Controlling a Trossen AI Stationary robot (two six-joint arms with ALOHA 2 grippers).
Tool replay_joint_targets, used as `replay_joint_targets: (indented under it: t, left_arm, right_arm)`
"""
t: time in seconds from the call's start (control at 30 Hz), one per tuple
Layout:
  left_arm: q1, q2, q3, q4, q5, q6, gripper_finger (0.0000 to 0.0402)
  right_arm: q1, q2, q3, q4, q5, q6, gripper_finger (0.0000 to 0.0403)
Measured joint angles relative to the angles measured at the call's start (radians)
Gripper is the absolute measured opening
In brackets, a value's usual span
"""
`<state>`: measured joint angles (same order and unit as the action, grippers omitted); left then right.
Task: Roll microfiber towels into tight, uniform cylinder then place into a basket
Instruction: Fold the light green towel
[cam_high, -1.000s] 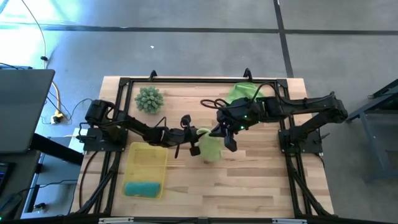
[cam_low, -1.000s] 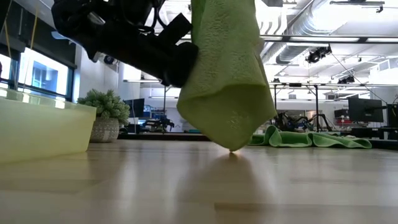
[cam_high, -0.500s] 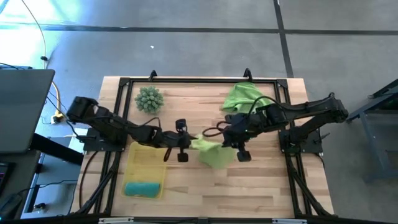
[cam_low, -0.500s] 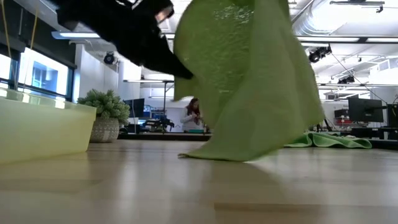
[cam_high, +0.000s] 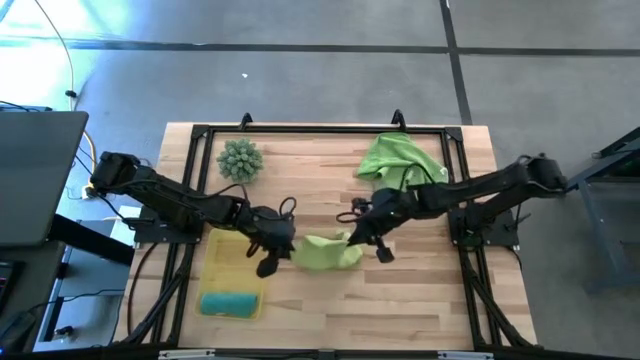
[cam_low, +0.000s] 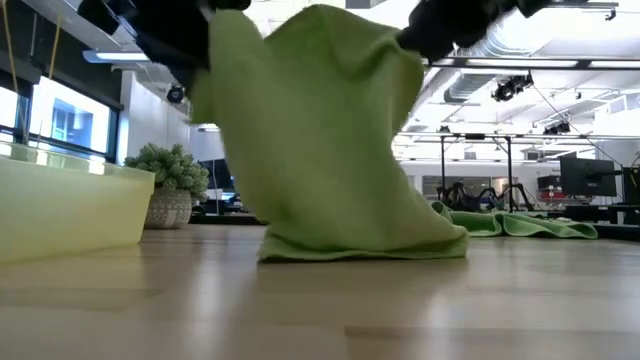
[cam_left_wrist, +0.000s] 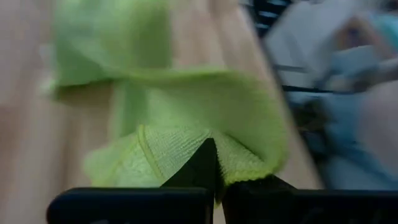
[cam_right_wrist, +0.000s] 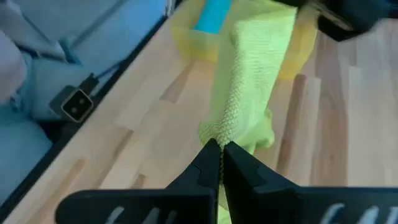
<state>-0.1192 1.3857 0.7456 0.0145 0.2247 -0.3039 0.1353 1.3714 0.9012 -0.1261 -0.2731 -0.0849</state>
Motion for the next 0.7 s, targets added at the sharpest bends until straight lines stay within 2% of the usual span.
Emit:
replay_joint_targets:
  t: [0.1, 0.23, 0.3, 0.4, 0.47, 0.7]
  left_arm:
    - [0.000, 0.000, 0.000, 0.003, 0.100, -0.092, 0.0000]
    - [0.001, 0.001, 0.000, 0.008, 0.100, -0.197, 0.0000]
    - [0.004, 0.001, 0.000, 0.012, 0.090, -0.239, 0.0000]
    - [0.011, 0.023, 0.001, 0.025, 0.060, -0.302, 0.0000]
    - [0.018, 0.042, -0.001, 0.020, 0.042, -0.341, 0.0000]
    - [0.052, 0.189, 0.001, 0.086, 0.085, -0.443, 0.0000]
  right_arm:
    - [-0.014, -0.006, -0.152, 0.261, -0.032, 0.034, 0.0000]
    - [-0.027, 0.002, -0.322, 0.562, -0.008, 0.091, 0.0000]
    - [-0.030, 0.003, -0.391, 0.646, 0.043, 0.142, 0.0000]
    - [-0.031, 0.003, -0.469, 0.724, 0.155, 0.215, 0.0003]
    - [-0.031, 0.004, -0.504, 0.737, 0.194, 0.243, 0.0015]
    - [-0.030, 0.023, -0.538, 0.723, 0.202, 0.313, 0.0107]
